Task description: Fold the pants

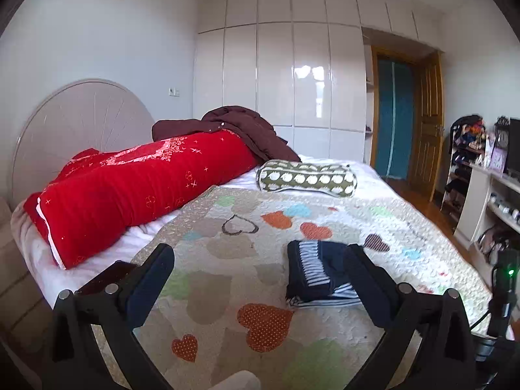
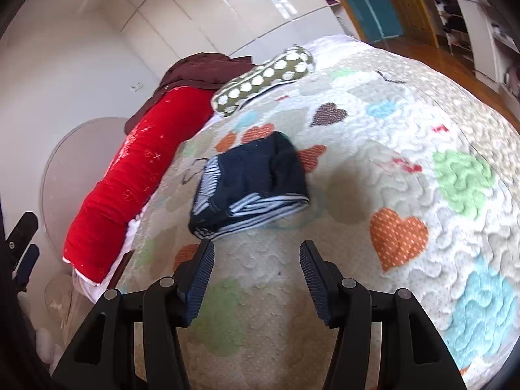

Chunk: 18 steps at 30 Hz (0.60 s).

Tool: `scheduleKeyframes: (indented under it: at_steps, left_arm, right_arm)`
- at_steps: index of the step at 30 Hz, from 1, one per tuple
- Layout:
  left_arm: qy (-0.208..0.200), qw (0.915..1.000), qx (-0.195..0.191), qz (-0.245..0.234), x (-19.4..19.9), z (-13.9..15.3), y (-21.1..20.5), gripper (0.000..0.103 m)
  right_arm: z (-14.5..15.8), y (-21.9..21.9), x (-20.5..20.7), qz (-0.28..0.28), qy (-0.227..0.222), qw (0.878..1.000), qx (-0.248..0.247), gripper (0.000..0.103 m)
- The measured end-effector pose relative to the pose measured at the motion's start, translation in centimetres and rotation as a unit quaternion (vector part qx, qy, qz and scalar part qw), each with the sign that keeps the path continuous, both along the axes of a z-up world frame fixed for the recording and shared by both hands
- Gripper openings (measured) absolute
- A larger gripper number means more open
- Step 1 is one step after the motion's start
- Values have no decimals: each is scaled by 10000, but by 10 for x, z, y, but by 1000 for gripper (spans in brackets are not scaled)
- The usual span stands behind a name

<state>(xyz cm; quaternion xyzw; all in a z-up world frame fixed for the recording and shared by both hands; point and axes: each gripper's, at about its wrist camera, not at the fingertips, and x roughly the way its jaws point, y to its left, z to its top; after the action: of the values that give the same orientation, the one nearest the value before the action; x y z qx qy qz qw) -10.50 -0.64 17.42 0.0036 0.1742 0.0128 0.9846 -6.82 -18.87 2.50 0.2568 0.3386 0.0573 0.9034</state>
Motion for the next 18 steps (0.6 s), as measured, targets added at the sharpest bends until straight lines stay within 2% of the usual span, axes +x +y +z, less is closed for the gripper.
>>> scheduleKeyframes:
  at_steps: [5, 9, 18]
  left_arm:
    - [945, 9951, 228, -199, 18, -40, -16, 103]
    - [1478, 9879, 232, -406, 24, -60, -26, 103]
    - [1464, 9870, 320, -578, 17, -56, -38, 103]
  right_arm:
    - [-11, 2, -12, -434, 290, 9954, -799, 64]
    - [-13, 4, -14, -435, 272, 9933, -1038, 64]
    - [-16, 9, -14, -369, 251, 9925, -1142, 65]
